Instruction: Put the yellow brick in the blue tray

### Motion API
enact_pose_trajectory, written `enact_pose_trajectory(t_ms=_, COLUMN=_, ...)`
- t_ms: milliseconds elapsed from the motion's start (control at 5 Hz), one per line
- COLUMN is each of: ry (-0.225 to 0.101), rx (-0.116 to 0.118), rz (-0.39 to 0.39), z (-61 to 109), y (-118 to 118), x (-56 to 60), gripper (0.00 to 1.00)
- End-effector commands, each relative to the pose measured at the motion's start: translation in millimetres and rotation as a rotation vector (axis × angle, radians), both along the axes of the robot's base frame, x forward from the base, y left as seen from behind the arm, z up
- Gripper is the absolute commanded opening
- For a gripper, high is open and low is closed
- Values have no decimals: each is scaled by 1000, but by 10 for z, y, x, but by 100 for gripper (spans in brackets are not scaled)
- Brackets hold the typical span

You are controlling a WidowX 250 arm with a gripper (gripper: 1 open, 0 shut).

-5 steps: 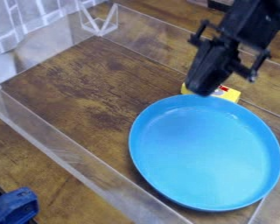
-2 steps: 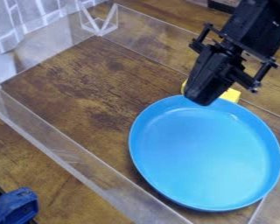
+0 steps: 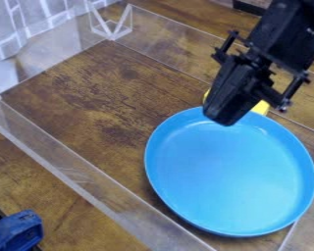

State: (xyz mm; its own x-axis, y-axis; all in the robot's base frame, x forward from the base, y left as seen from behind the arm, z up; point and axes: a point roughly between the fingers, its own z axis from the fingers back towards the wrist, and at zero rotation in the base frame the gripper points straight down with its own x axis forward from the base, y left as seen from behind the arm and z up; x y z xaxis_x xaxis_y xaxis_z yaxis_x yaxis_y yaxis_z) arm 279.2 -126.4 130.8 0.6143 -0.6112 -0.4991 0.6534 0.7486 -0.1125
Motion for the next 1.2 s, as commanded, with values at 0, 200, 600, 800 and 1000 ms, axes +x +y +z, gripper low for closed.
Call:
enact_pose_trajectory(t_ms=0, ry=-96, rx=-45, rz=-27, z=256, y=-54, x=-6, gripper=100)
enact_pose_trajectory(t_ms=200, ry=-92, rx=-42, rz=-33, z=200, y=-53, x=11, gripper=100)
enact_pose_trajectory(t_ms=600, ry=-87, rx=-45, rz=-42, z=46, y=-56, x=75, gripper=100)
enact_pose_trajectory(t_ms=800, ry=-89, rx=-50, rz=-56, z=-29, y=-39, x=127, gripper=100)
enact_pose_trajectory(t_ms=1000, ry=-91, rx=-55, rz=-71, z=-99, y=-30, x=187, gripper=100)
